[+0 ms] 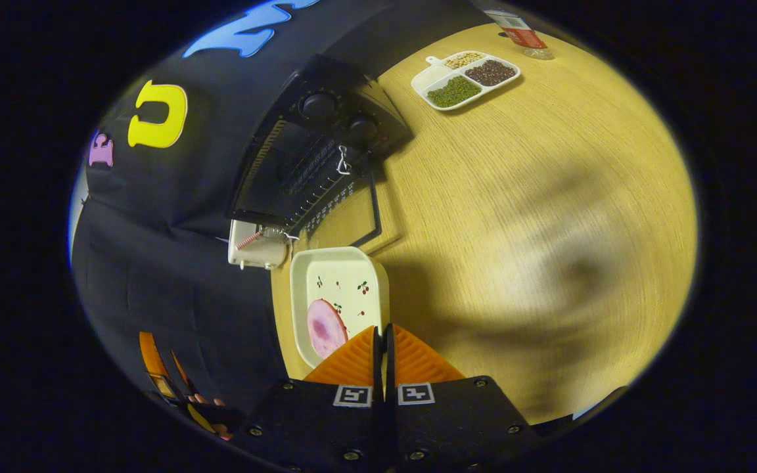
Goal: Open the electric oven with the left hand, put the food in, and close the electric oven.
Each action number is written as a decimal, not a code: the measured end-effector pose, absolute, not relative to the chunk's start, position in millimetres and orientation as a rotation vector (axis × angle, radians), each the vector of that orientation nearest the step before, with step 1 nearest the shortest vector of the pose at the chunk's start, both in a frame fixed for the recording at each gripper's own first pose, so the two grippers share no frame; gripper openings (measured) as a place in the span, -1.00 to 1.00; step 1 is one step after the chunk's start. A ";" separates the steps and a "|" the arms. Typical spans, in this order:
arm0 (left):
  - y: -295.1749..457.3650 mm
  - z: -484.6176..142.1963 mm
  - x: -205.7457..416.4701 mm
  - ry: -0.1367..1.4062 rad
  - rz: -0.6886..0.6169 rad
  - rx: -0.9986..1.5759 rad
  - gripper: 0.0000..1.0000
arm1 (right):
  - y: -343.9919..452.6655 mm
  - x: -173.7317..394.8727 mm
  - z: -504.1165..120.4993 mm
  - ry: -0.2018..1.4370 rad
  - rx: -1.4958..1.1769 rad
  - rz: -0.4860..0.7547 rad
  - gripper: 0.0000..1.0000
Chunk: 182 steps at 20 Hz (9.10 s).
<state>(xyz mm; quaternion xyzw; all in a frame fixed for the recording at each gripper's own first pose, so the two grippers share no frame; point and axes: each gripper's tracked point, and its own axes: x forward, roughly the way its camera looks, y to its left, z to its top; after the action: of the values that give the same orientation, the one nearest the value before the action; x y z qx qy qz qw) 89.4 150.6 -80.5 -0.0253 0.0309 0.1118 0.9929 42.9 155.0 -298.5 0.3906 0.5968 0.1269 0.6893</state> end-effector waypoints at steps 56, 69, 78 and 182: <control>141.2 -123.4 133.4 0.170 0.120 -0.058 1.00 | 243.6 147.5 -276.5 0.900 0.923 0.159 0.92; 70.7 -188.8 112.1 0.326 -0.013 -0.061 0.82 | 105.4 87.9 -217.4 0.553 0.293 0.204 0.93; 12.0 -268.6 121.0 0.507 -0.133 -0.064 0.92 | 27.0 65.6 -168.7 0.321 -0.004 0.100 0.98; 18.8 -17.4 -68.8 0.042 0.111 -0.027 1.00 | -13.2 -17.2 -12.8 0.082 0.051 0.143 0.97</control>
<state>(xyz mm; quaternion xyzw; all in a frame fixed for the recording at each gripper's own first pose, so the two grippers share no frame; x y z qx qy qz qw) -68.8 18.8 -17.4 -0.0136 0.0209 0.0554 0.9982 -17.2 -13.2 -12.8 0.0255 0.0411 0.0714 0.9963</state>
